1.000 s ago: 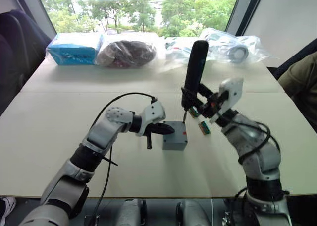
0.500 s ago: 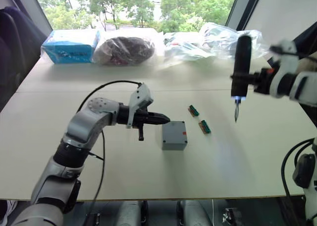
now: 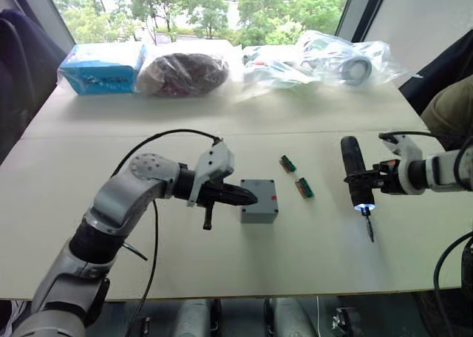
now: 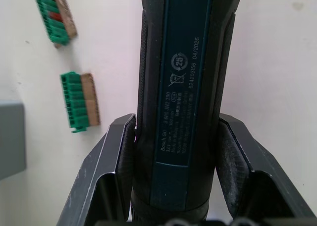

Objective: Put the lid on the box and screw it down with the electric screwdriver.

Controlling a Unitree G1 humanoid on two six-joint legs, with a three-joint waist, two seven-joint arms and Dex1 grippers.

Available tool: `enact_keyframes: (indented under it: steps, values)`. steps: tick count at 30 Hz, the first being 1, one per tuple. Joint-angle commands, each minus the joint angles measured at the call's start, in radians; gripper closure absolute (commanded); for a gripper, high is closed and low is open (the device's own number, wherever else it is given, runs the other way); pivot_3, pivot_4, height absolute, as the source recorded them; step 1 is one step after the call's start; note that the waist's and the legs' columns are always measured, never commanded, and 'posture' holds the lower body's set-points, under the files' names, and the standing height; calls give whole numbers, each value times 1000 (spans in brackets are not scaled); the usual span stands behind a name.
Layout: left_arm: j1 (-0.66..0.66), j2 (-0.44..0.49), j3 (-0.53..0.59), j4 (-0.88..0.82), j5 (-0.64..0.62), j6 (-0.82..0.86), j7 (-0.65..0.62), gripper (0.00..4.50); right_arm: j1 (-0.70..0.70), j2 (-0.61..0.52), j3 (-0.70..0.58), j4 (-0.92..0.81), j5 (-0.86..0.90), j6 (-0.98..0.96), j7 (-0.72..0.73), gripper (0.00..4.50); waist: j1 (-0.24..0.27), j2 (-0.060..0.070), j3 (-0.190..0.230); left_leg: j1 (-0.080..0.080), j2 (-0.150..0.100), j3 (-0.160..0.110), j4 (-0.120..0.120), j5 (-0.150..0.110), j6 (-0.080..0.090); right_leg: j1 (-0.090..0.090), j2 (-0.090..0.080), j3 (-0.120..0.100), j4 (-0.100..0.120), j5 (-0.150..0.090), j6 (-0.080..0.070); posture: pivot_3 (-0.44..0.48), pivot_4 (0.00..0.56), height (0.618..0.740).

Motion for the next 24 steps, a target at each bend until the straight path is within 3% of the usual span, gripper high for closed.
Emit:
enact_keyframes:
  steps: [1, 13, 15, 16, 20, 24]
  values:
    - [3, -5, 11, -34, -19, -4, 18, 4500, -33, -9, 14, 34, -53, -61, 58, 2693, 1, 0, 0, 0, 0, 0, 0, 0, 0, 0, 0, 0, 0, 0, 0, 0, 150, 740]
    - [-8, -13, -9, 1, 16, -42, 38, 4500, -25, 11, 110, 30, -188, -172, 162, 2693, 0, 0, 0, 0, 0, 0, 1, 2, -4, 0, 1, 0, 0, 0, 1, 0, 150, 740]
    - [-19, -18, 5, 17, 13, -46, 45, 4500, -18, 11, 116, 25, -207, -187, 174, 1735, 0, 0, 0, 0, 0, 0, 1, 2, -4, 1, 1, 0, 0, 0, 1, 0, 150, 740]
    - [-26, -21, 16, 27, 7, -42, 49, 4500, -15, 10, 118, 21, -213, -193, 180, 1591, 0, 0, 0, 0, 0, 0, 1, 2, -4, 1, 1, 0, 0, 0, 1, 0, 150, 740]
    - [-58, -28, 79, 68, -29, -26, 65, 4500, -15, 11, 102, 14, -239, -216, 181, 166, 2, -1, 0, 1, 0, 0, 1, 3, -4, 1, 1, 0, 1, 0, 1, 0, 150, 740]
    - [-115, 50, 205, 192, -45, -28, 58, 4500, -46, -34, 38, -40, -232, -253, 213, 26, -1, 0, 1, 1, 0, 0, 1, 3, -5, 0, 1, 0, 1, 0, 1, 0, 150, 740]
